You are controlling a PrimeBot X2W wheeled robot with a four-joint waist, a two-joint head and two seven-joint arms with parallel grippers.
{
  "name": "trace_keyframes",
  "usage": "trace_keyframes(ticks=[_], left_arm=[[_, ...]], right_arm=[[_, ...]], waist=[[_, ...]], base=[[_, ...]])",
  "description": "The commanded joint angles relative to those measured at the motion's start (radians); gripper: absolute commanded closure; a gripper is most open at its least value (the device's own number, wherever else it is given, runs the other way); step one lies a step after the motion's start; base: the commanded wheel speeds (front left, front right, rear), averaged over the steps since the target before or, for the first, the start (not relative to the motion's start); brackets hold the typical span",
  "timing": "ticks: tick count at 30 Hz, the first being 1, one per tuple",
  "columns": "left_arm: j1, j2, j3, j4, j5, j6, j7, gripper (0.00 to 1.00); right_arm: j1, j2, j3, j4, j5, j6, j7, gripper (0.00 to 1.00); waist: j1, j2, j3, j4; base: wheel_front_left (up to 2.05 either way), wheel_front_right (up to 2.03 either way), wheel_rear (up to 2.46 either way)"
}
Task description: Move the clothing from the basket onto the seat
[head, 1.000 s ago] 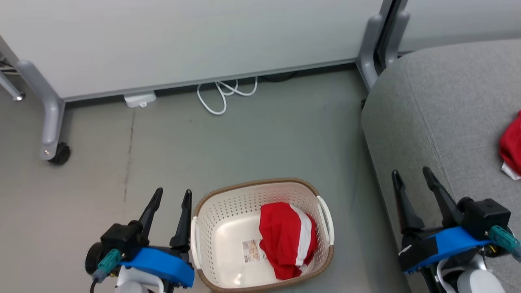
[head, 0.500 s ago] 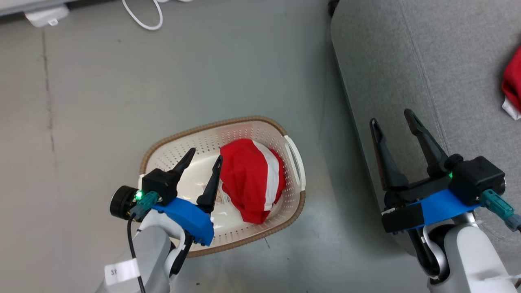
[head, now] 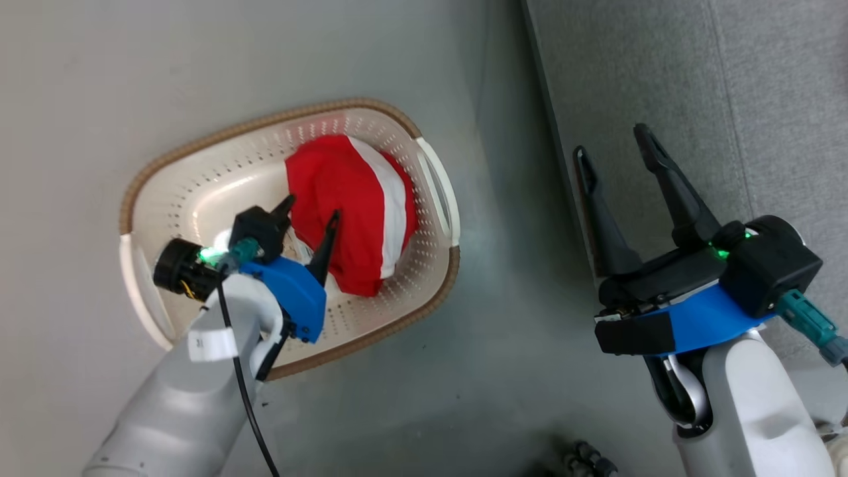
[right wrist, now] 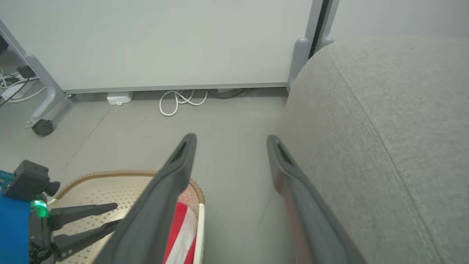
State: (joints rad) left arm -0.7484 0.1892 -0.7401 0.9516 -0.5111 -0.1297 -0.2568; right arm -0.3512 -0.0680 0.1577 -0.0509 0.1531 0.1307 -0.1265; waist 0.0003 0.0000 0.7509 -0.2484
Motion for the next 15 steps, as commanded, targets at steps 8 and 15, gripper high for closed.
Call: trace_keyframes(ticks=[8,15], left_arm=[[-0.131,0.010,-0.016,0.138,-0.053,-0.001,0.038,0.00],[-0.187,0.000,0.002,0.234,-0.080,0.003,0.046,0.00]], right_arm=[[-0.044,0.014,0.038,0.000,0.007,0.000,-0.034,0.00],[-0.044,0.018,0.067,0.000,0.014,0.000,-0.054,0.00]], waist=[[-0.0003,0.0000,0.124,-0.045],[-0.0003,0.0000,0.170,-0.062]], base=[[0.00,0.00,0.00],[0.00,0.00,0.00]])
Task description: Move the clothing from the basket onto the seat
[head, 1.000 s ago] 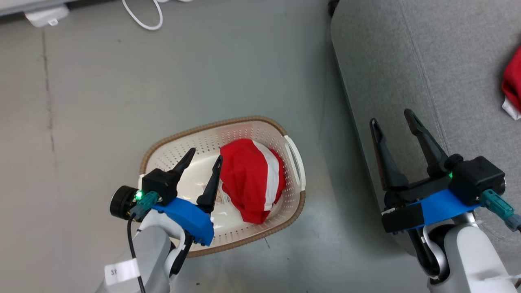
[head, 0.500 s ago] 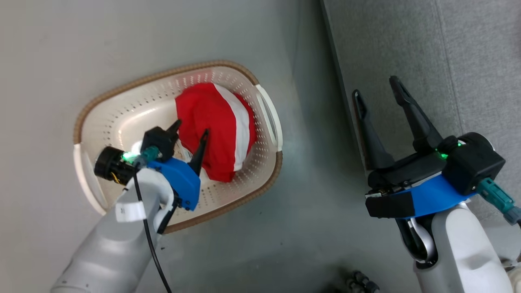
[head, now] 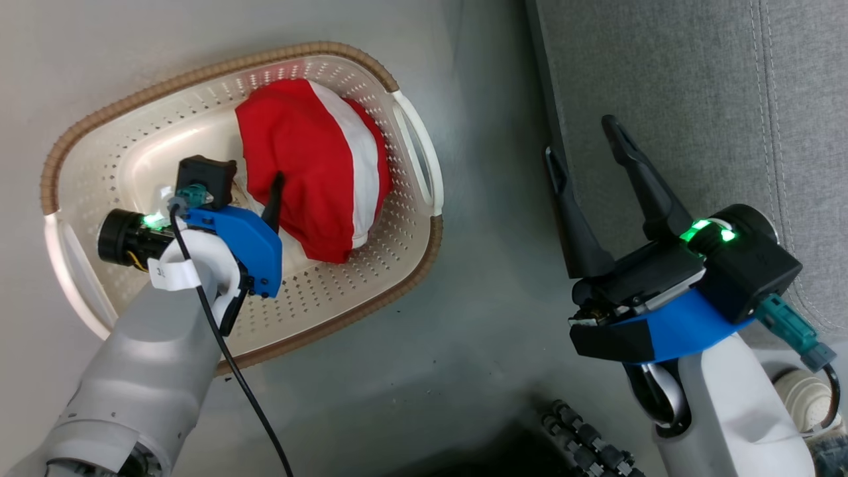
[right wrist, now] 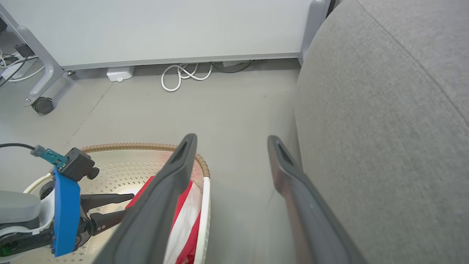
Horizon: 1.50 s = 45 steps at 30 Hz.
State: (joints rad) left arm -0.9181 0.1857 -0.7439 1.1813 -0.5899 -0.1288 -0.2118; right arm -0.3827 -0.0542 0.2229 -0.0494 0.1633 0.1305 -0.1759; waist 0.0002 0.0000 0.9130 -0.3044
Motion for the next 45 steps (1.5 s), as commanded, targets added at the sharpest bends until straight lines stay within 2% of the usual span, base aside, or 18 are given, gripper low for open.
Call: trace_keyframes(ticks=[1,10,14,23,27,29,45], left_arm=[[-0.021,0.000,0.008,0.014,-0.006,0.002,0.002,0.00],[-0.046,-0.022,0.020,0.057,-0.050,-0.001,0.013,0.00],[-0.029,-0.046,0.014,0.009,-0.104,-0.002,0.039,0.00],[0.009,-0.038,-0.007,-0.103,-0.257,-0.002,0.084,0.00],[0.008,-0.036,-0.045,-0.129,-0.290,-0.003,0.101,0.00],[0.002,-0.028,-0.069,-0.136,-0.297,-0.003,0.096,1.00],[-0.031,0.004,-0.177,-0.130,-0.380,-0.003,0.078,1.00]], right_arm=[[-0.012,0.004,0.008,-0.002,0.005,0.000,-0.007,0.00],[0.011,0.005,0.026,-0.016,0.018,0.000,-0.017,0.00],[0.017,0.005,0.029,-0.019,0.022,0.000,-0.015,0.00],[0.025,0.005,0.032,-0.024,0.024,0.000,-0.016,0.00],[0.032,0.005,0.027,-0.029,0.021,0.000,-0.012,0.00],[0.032,0.005,0.025,-0.031,0.019,0.000,-0.010,0.00],[0.014,0.005,0.034,-0.028,0.026,0.000,-0.009,0.00]], waist=[[-0.0002,0.0000,0.012,-0.008],[-0.0002,0.0000,0.043,-0.015],[-0.0002,0.0000,0.049,-0.009],[-0.0002,0.0000,0.050,-0.003],[-0.0002,0.0000,0.049,-0.001],[-0.0002,0.0000,0.049,0.000],[-0.0002,0.0000,0.046,0.000]], base=[[0.00,0.00,0.00],[0.00,0.00,0.00],[0.00,0.00,0.00],[0.00,0.00,0.00],[0.00,0.00,0.00],[0.00,0.00,0.00],[0.00,0.00,0.00]])
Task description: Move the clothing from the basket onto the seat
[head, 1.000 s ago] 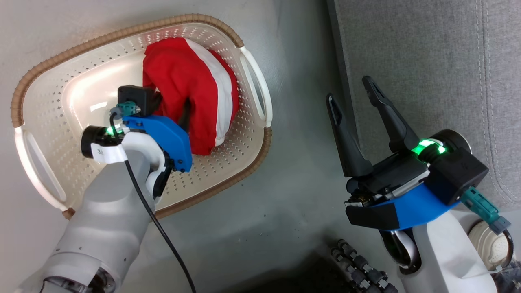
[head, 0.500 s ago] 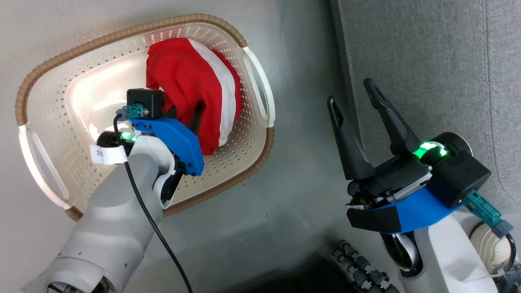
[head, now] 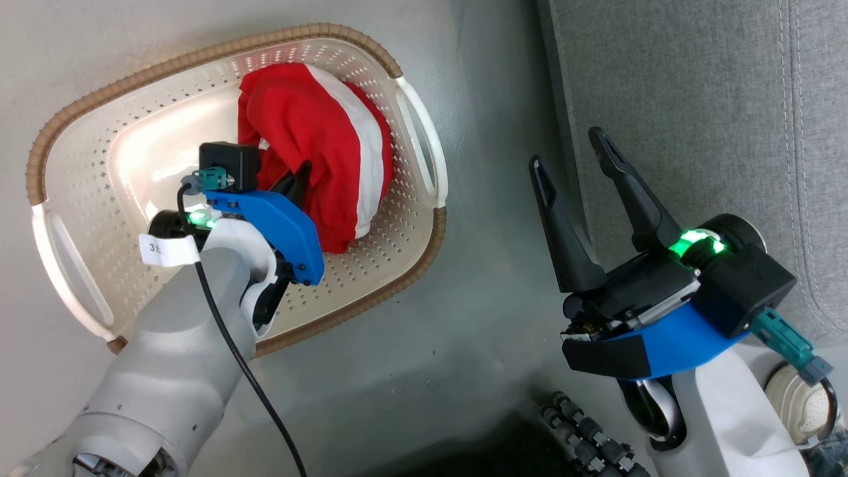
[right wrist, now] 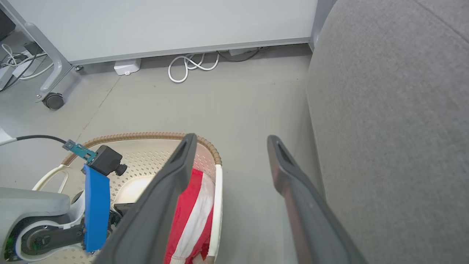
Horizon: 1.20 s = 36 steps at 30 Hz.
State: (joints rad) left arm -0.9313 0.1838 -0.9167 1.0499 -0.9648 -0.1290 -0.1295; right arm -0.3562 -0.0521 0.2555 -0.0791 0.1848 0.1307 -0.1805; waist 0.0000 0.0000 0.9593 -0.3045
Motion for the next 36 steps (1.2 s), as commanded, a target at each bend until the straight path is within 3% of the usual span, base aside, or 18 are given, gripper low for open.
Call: trace_keyframes(ticks=[1,9,14,36], left_arm=[[-0.020,0.007,-0.011,0.003,-0.010,-0.003,-0.007,1.00],[-0.023,0.011,-0.049,0.006,-0.037,-0.002,-0.029,1.00],[0.005,0.004,-0.090,0.002,-0.043,-0.002,-0.056,1.00],[0.200,-0.051,-0.206,-0.134,-0.096,-0.002,-0.137,1.00]], right_arm=[[-0.013,0.003,0.003,0.003,0.005,0.000,-0.005,0.00],[-0.029,0.003,0.007,0.019,0.004,0.000,-0.007,0.00],[-0.031,0.002,0.005,0.045,-0.006,0.000,-0.010,0.00],[0.110,-0.034,-0.013,0.173,0.006,0.000,0.065,0.00]], waist=[[0.0000,0.0000,-0.001,0.000],[0.0000,0.0000,-0.018,0.007],[0.0000,0.0000,-0.084,0.030],[0.0000,0.0000,-0.623,0.166]], base=[[0.00,0.00,0.00],[0.00,0.00,0.00],[0.00,0.00,0.00],[0.00,0.00,0.00]])
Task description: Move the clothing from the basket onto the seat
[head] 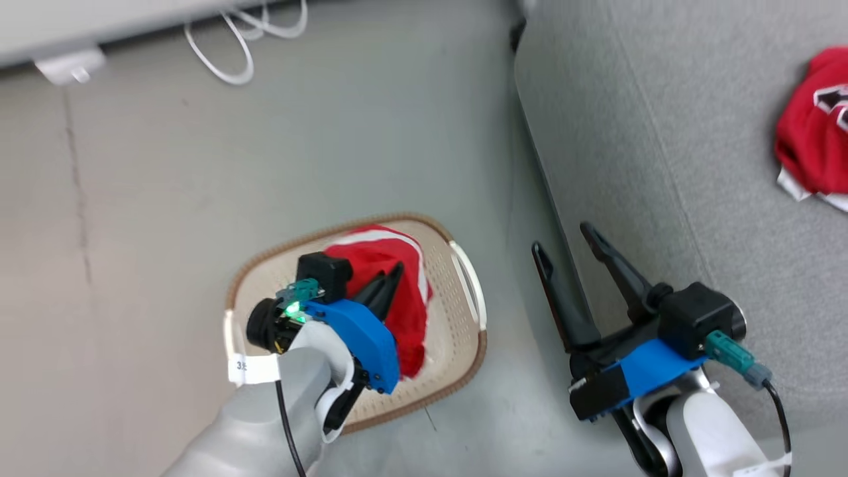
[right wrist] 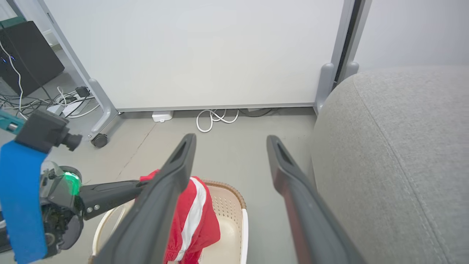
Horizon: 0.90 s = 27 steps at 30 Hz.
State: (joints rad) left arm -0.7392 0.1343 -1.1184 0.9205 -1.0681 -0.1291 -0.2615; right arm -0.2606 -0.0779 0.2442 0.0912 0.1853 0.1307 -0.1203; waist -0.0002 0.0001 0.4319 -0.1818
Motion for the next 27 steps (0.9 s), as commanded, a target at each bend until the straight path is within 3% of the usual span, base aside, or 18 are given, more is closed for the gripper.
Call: trace_keyframes(ticks=[1,16,27], left_arm=[[0.008,-0.001,-0.005,-0.015,0.014,-0.002,-0.005,1.00],[0.010,-0.032,-0.043,-0.185,0.123,-0.002,-0.005,1.00],[-0.084,-0.049,-0.078,-0.271,0.128,-0.002,-0.005,1.00]], right_arm=[[0.022,-0.011,-0.001,0.006,0.007,0.000,0.009,0.00],[0.154,-0.018,0.000,0.054,0.040,0.000,0.068,0.00],[0.201,-0.005,-0.010,0.057,0.049,0.000,0.083,0.00]], waist=[[0.0002,-0.0001,-0.118,0.052],[0.0002,-0.0001,-0.408,0.132],[0.0002,-0.0001,-0.468,0.161]], base=[[0.00,0.00,0.00],[0.00,0.00,0.00],[0.00,0.00,0.00]])
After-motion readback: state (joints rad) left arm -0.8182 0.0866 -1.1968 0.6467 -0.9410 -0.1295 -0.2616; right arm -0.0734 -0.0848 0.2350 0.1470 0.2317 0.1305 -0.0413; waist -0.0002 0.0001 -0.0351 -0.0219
